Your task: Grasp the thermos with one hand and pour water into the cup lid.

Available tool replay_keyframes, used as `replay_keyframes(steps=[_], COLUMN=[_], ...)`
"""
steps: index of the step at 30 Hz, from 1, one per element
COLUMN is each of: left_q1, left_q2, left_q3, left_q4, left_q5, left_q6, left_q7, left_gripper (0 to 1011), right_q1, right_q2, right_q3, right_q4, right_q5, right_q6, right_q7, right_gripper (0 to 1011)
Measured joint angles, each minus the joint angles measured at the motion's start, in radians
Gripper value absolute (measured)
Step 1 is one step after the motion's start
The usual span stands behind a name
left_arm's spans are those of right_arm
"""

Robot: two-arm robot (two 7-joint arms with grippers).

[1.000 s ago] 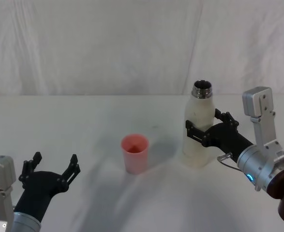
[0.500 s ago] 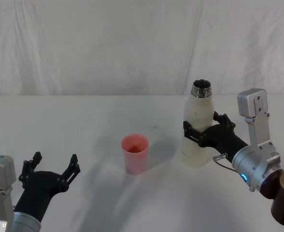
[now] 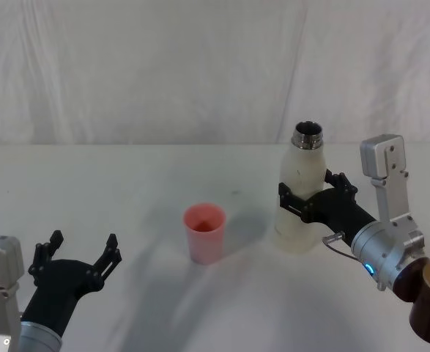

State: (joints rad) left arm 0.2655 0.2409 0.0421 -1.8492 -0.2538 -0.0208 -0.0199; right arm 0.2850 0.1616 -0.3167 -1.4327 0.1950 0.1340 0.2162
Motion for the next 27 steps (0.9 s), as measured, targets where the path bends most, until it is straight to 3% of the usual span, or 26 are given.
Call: replay_keyframes(steps=[4,27], left_q1=[0.000,0.000], left_q2=[0.000,0.000], left_q3=[0.000,0.000], left_q4=[0.000,0.000], left_q5=[0.000,0.000], left_q6=[0.000,0.000], left_q7=[0.000,0.000], left_gripper=[1001,1001], right_q1=[0.000,0.000], right_q2=[0.000,0.001], right_q3=[0.000,0.000], right_q4=[0.000,-0.001], right_q5=[0.000,0.001], right_q6=[0.000,0.001], right_q7=[0.000,0.002], right_gripper=[949,948])
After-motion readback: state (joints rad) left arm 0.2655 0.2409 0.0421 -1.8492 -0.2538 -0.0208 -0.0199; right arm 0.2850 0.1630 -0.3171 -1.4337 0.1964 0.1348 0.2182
